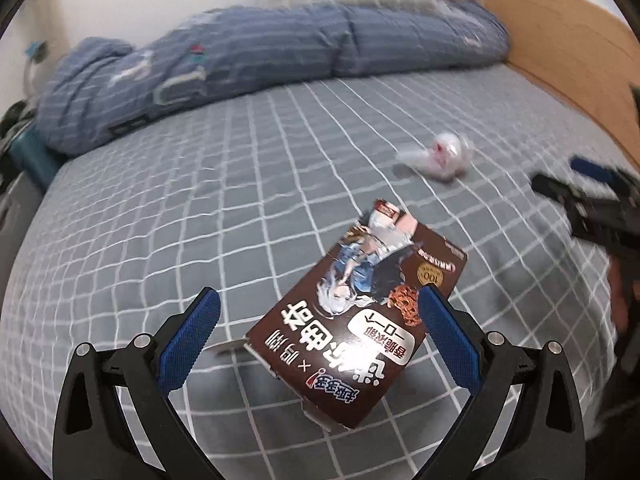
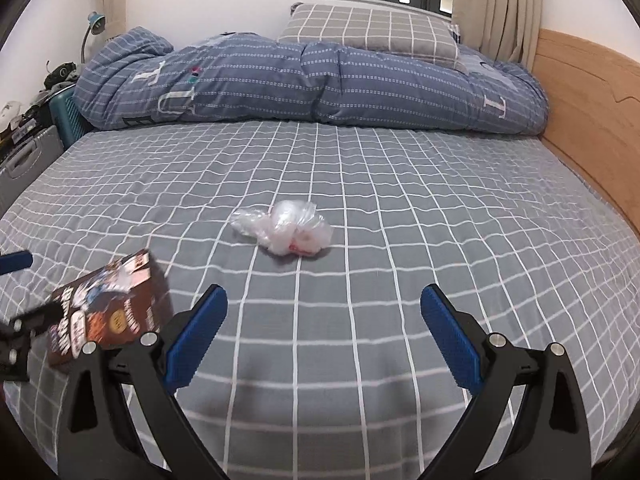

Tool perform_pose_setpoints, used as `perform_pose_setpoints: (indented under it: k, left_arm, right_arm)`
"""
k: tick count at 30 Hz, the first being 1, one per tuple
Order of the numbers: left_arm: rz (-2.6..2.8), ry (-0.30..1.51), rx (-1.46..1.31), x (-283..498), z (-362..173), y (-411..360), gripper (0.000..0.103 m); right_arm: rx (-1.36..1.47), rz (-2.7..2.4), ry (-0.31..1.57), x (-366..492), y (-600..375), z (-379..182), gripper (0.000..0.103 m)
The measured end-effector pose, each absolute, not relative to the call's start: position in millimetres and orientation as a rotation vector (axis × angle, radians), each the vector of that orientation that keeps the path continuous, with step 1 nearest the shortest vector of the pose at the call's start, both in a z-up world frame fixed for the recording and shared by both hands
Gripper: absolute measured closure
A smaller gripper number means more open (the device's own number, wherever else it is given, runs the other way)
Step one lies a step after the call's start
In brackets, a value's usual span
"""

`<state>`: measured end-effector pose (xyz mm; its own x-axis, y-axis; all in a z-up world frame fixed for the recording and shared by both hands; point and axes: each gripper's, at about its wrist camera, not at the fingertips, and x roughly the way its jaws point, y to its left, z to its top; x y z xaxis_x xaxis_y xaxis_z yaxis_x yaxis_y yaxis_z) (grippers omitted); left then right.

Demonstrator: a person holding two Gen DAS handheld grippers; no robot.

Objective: Collect trash
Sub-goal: 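Grasp the brown cookie box with the left gripper while the right gripper grasps the small clear bag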

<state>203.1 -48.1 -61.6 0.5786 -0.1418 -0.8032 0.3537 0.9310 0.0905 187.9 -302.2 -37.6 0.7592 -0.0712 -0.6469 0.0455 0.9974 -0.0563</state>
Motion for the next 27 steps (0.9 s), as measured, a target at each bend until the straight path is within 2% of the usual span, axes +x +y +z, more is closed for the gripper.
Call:
perform_pose_setpoints:
  k: [9,20,27]
  left_arm:
    - [-0.497,1.051,0.432,218.9,-90.7,-69.8,0.006]
    - [-0.547,1.061,0.496,222.9,-100.5,-74.3,0.005]
    - [-0.552,1.088,0.542,229.9,-111.2,-77.4,0.005]
  right_arm:
    - [-0.055,-0.055,0.728,237.3,-300.5,-49.6,0.010]
    - [-0.032,-0.025,0.735,275.2,-285.5,-52.0,0.010]
    - [0.009,-0.031,0.802,297.9,-289.3,-75.4,0.010]
